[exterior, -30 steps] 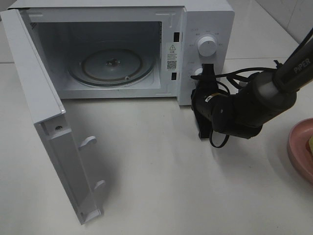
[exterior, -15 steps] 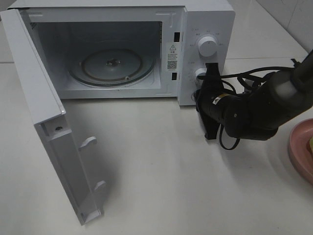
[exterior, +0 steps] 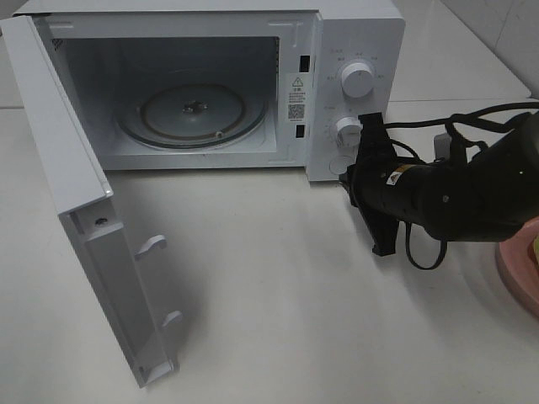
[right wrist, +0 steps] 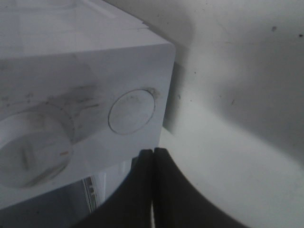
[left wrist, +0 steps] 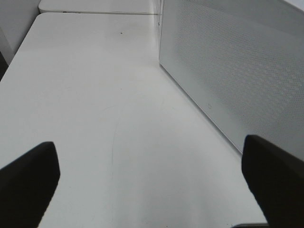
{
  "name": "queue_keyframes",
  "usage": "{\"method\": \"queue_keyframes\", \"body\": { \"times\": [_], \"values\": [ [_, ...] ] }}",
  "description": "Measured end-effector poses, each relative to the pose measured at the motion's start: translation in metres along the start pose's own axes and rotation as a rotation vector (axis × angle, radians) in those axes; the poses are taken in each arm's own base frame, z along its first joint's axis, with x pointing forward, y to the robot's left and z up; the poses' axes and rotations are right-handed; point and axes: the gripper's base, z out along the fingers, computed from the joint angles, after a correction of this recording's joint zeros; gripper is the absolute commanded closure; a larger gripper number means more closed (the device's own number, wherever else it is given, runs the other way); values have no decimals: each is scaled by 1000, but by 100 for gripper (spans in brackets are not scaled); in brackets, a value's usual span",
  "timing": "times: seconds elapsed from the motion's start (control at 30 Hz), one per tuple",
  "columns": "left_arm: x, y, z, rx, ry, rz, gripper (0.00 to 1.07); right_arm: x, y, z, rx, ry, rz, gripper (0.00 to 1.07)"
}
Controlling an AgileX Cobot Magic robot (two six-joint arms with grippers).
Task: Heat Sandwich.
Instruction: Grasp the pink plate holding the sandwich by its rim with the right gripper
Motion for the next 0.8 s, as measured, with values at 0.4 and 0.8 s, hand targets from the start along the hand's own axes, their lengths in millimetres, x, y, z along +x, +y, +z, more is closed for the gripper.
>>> {"method": "queue_keyframes", "body": {
  "times": [0.4, 0.8],
  "values": [
    [0, 0, 0, 0, 0, 0, 7, 8, 9, -40, 146, 169, -384, 106],
    [0, 0, 0, 0, 0, 0, 7, 3, 6, -83, 347, 371, -1042, 102]
  ]
}}
